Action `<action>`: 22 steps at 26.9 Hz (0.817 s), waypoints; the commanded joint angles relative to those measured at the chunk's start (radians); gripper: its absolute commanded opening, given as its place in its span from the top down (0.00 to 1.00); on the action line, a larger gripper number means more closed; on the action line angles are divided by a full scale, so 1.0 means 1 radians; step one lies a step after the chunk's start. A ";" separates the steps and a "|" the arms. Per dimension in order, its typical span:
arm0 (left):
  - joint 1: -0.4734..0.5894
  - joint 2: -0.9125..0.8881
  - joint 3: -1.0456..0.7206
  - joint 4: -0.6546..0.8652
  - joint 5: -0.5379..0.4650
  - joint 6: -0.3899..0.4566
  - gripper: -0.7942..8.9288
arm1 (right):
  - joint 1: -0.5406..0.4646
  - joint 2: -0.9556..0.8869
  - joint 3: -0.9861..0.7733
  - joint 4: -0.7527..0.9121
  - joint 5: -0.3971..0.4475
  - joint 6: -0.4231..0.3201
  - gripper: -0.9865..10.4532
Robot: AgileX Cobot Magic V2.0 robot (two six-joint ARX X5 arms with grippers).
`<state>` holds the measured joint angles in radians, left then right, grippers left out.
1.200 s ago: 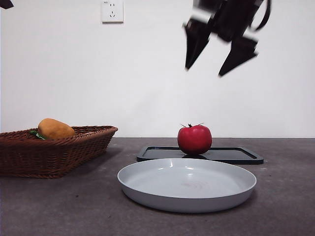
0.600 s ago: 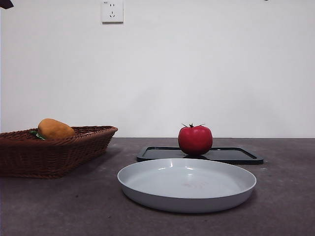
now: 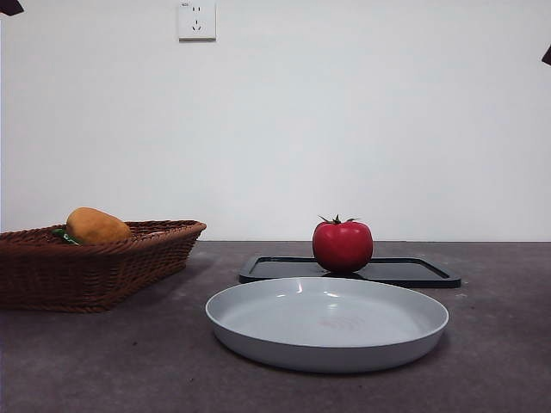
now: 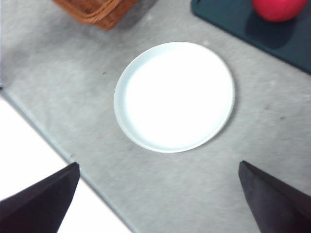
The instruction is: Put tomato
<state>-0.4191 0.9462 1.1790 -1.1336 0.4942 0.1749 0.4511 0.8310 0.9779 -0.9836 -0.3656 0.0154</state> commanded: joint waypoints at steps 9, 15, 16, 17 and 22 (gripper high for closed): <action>-0.003 0.006 0.026 0.003 0.004 0.015 0.38 | 0.007 0.004 0.007 0.014 -0.012 0.011 0.46; -0.003 0.006 0.026 0.003 0.004 0.015 0.65 | 0.007 0.004 0.007 0.013 -0.012 0.011 0.72; -0.003 0.006 0.026 0.003 0.004 0.015 0.71 | 0.007 0.004 0.007 0.013 -0.012 0.011 0.76; -0.003 0.006 0.026 0.003 0.004 0.015 0.75 | 0.007 0.004 0.007 0.013 -0.012 0.011 0.78; -0.003 0.006 0.026 0.003 0.004 0.015 0.91 | 0.007 0.004 0.007 0.013 -0.012 0.010 0.91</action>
<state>-0.4191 0.9462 1.1790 -1.1336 0.4942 0.1745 0.4511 0.8288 0.9771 -0.9791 -0.3737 0.0166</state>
